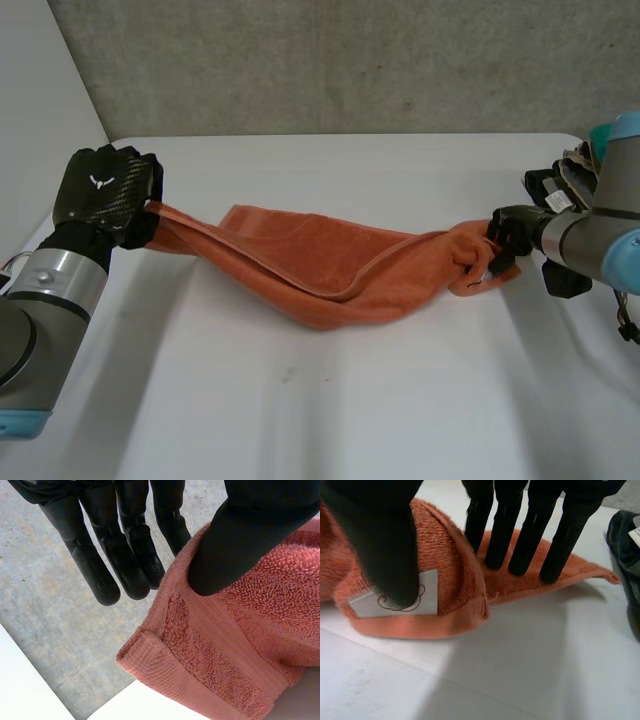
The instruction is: Fold the laundry.
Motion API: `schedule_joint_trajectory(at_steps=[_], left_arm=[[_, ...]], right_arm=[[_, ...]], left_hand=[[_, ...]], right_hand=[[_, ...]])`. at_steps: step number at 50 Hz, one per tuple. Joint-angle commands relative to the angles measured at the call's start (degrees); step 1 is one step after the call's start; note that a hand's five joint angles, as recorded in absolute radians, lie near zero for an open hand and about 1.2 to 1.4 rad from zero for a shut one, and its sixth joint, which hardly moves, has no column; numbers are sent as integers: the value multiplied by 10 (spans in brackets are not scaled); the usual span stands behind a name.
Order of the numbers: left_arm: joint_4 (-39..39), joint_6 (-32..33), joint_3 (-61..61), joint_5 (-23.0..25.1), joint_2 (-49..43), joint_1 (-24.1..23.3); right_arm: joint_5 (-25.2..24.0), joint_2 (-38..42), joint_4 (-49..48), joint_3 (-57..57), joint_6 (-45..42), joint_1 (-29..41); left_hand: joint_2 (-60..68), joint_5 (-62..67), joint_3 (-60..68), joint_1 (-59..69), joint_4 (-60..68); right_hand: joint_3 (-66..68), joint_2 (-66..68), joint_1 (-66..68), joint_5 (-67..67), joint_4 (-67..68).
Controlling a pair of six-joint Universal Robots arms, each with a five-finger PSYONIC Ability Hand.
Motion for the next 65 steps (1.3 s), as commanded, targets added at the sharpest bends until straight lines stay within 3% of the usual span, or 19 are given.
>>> schedule_joint_trajectory(at_steps=[1,3,5,6,9,17,21,28,36,43,47,49,52,53,56,65], left_arm=[[-1,3,8,-1,2,5],[-4,5,16,-1,16,6],[-7,4,28,-1,50,11],[-10,3,38,-2,74,20],[-20,4,53,-1,104,40],[-112,1,117,29,181,108],[-159,3,131,66,185,119],[-179,5,132,74,123,118],[-182,46,225,71,-72,78],[-181,118,433,-3,-228,37],[-161,115,584,-56,-277,8],[-106,108,643,-82,-284,5],[-28,88,653,-103,-283,5],[22,69,653,-120,-282,7],[76,43,648,-137,-281,8],[48,20,513,-144,-269,22]], right_arm=[[36,12,-41,-2,3,-4],[39,-16,-60,21,1,-5],[36,-99,-67,47,-14,-8],[30,-165,-64,61,-34,-10],[14,-261,-57,78,-121,-13],[12,-365,55,64,-329,-42],[8,-399,92,48,-351,-45],[5,-388,91,79,-351,-42],[15,-240,45,36,-335,-23],[80,-118,-91,-133,-282,30],[102,-78,-228,-240,-263,40],[109,-73,-322,-271,-256,42],[124,-78,-426,-271,-255,43],[127,-82,-445,-268,-253,43],[130,-94,-478,-249,-254,46],[121,-95,-433,-146,-256,44]], left_hand=[[112,129,115,142,112],[112,129,115,142,112],[112,129,115,142,112],[112,129,115,142,112],[112,129,115,142,112],[112,129,115,142,112],[112,129,115,142,112],[112,129,115,142,112],[112,129,115,142,112],[112,129,115,142,112],[112,129,115,142,112],[112,129,115,142,112],[112,129,115,142,112],[112,129,115,142,112],[112,129,115,142,112],[112,129,115,142,112]], right_hand=[[347,347,351,347,347],[347,347,351,347,347],[347,347,351,347,347],[347,347,351,347,347],[347,347,351,347,347],[347,347,351,347,347],[347,347,351,347,347],[347,347,351,347,347],[347,347,351,347,347],[347,347,351,347,347],[347,347,351,347,347],[347,347,351,347,347],[347,347,351,347,347],[347,347,351,347,347],[347,347,351,347,347],[347,347,351,347,347]])
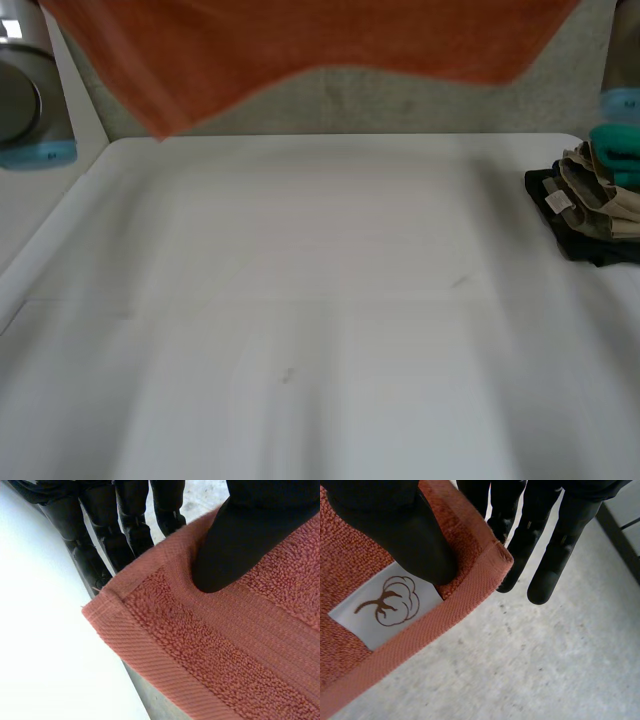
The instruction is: Fold the laundry.
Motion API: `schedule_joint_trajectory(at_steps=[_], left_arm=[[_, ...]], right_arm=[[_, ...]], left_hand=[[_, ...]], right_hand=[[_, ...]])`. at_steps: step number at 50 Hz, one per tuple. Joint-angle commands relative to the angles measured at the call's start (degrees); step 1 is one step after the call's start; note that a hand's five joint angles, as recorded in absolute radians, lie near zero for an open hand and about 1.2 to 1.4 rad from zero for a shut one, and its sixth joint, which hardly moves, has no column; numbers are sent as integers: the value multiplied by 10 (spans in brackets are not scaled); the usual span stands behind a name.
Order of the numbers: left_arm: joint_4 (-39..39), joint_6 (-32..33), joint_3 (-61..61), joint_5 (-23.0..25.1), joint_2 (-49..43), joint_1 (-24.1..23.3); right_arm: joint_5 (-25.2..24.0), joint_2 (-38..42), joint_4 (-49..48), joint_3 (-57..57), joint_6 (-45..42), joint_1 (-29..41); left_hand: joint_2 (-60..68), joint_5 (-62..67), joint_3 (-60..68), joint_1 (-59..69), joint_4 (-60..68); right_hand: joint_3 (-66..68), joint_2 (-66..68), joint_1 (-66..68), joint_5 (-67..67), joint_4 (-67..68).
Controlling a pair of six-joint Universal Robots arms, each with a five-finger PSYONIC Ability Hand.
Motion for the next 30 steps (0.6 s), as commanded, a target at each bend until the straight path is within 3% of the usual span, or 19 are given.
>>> schedule_joint_trajectory(at_steps=[1,10,17,20,25,30], left_arm=[[-18,-13,-125,4,14,12],[-25,-9,-344,87,19,15],[-93,29,-481,98,75,27],[-164,91,-555,97,139,38],[-312,237,-704,98,286,55],[-398,352,-786,113,381,85]], right_arm=[[-13,-2,63,107,-3,-5],[-51,18,171,260,-17,-9],[-47,8,276,365,-72,-8],[-35,-7,329,410,-90,-8],[-4,-191,419,598,-173,-11],[-5,-297,417,707,-301,-34]], left_hand=[[112,129,114,142,110],[112,129,114,142,110],[112,129,114,142,110],[112,129,114,142,110],[112,129,114,142,110],[112,129,114,142,110]], right_hand=[[116,124,155,120,112],[116,124,155,120,112],[116,124,155,120,112],[116,124,155,120,112],[116,124,155,120,112],[116,124,155,120,112]])
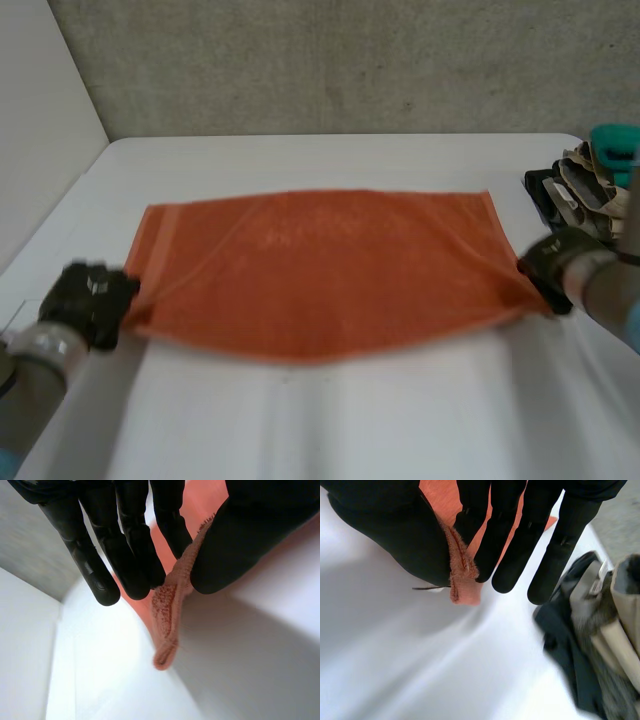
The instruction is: Fold the laundry.
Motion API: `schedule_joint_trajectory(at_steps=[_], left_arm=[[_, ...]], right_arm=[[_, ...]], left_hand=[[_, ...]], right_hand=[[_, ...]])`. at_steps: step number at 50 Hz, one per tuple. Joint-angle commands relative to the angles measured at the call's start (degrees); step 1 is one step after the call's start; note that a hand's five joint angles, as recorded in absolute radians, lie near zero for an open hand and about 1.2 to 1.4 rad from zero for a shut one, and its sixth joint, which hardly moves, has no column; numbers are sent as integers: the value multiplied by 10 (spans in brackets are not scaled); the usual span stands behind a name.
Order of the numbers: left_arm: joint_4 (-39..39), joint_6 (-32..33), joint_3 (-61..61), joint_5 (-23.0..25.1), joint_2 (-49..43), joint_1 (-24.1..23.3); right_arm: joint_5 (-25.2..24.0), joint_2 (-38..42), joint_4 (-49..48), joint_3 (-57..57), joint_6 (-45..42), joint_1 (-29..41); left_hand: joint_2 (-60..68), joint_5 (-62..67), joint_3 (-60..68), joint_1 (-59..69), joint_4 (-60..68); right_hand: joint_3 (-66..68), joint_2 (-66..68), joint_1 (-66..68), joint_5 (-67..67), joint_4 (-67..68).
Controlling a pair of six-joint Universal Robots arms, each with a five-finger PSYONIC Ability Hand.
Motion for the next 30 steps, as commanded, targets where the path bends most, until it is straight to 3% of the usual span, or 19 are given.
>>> schedule_joint_trajectory(at_steps=[1,6,12,18,30], left_arm=[[-132,170,-117,24,142,38],[-110,180,-74,71,129,47],[-9,129,37,75,5,15],[84,99,179,35,-139,-23],[89,95,421,-52,-327,-69]], right_arm=[[8,-159,13,161,-160,-26],[8,-112,-38,128,-125,-26],[13,-7,-114,26,-54,3],[28,103,-186,-108,-30,28],[52,286,-203,-344,-36,35]], left_hand=[[112,129,114,142,110],[112,129,114,142,110],[112,129,114,142,110],[112,129,114,142,110],[112,129,114,142,110]], right_hand=[[116,124,155,119,112],[116,124,155,119,112],[116,124,155,119,112],[116,124,155,119,112],[116,124,155,119,112]])
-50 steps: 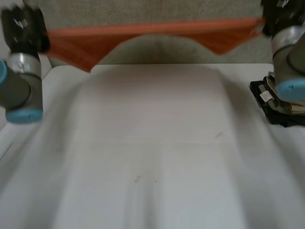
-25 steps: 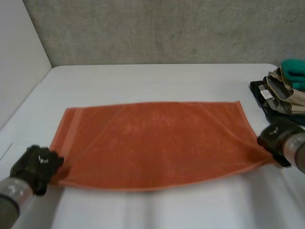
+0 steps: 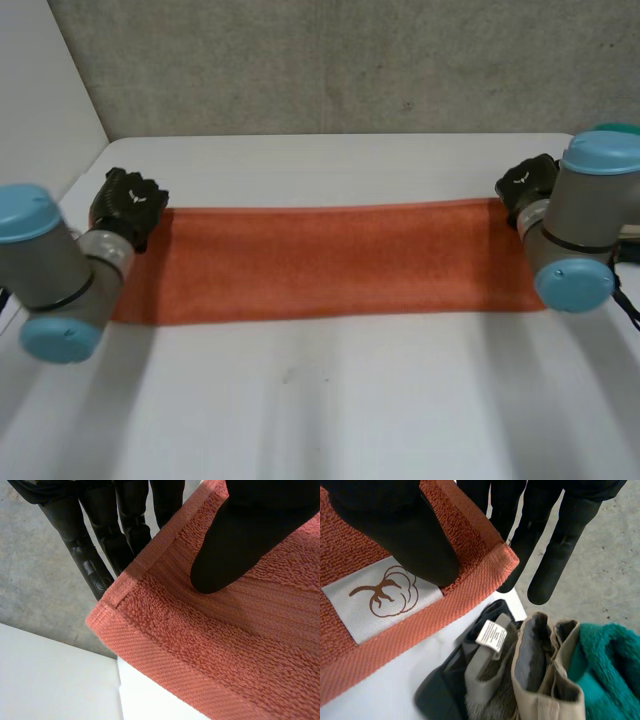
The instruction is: Fold the laundry.
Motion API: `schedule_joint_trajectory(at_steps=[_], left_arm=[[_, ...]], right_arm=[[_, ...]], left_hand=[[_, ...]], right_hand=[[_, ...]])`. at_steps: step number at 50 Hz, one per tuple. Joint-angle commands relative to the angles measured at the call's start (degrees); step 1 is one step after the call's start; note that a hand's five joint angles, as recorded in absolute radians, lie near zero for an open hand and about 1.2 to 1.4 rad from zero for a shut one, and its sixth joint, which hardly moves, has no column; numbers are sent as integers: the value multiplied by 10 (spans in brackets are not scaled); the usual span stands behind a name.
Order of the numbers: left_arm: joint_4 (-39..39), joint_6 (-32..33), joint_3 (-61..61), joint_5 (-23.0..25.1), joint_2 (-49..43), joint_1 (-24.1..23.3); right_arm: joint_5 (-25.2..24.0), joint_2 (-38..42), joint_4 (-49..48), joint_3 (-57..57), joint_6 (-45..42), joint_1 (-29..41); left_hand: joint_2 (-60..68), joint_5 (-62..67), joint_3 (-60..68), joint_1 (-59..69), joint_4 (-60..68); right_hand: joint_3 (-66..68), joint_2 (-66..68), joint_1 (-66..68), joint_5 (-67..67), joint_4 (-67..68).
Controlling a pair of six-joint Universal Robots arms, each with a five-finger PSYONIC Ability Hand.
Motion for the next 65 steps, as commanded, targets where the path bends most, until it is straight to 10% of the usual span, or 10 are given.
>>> schedule_joint_trajectory(at_steps=[1,4,6,17,25,50,53,65], left_arm=[[-6,0,134,-45,-98,-19],[-7,-3,164,-50,-118,-31],[-7,-2,171,-50,-128,-40],[-12,-106,124,-63,-54,-74],[-3,-185,-40,-55,88,-74],[41,-188,-125,-35,123,-85],[41,-188,-127,-35,124,-86],[41,-188,-140,-35,157,-87]], right_arm=[[9,101,-3,-138,-6,1],[15,140,-1,-194,-6,2],[21,161,6,-221,-5,7],[9,38,9,-107,167,26],[-111,-131,103,119,216,-36],[-185,-66,-27,227,204,-128],[-178,-64,-30,223,202,-130],[-151,-151,-40,280,175,-223]], left_hand=[[112,129,114,142,110],[110,128,113,141,108],[-547,-530,-544,-516,-549],[-588,-571,-586,-558,-590],[-588,-571,-586,-558,-590],[-588,-571,-586,-558,-590],[-588,-571,-586,-558,-590],[-588,-571,-586,-558,-590]], right_hand=[[116,124,155,117,112],[-58,-51,-19,-58,-62],[-584,-576,-545,-583,-588],[-584,-576,-545,-583,-588],[-548,-541,-509,-548,-552],[-216,-209,-177,-216,-220],[114,122,153,115,110],[116,124,155,117,112]])
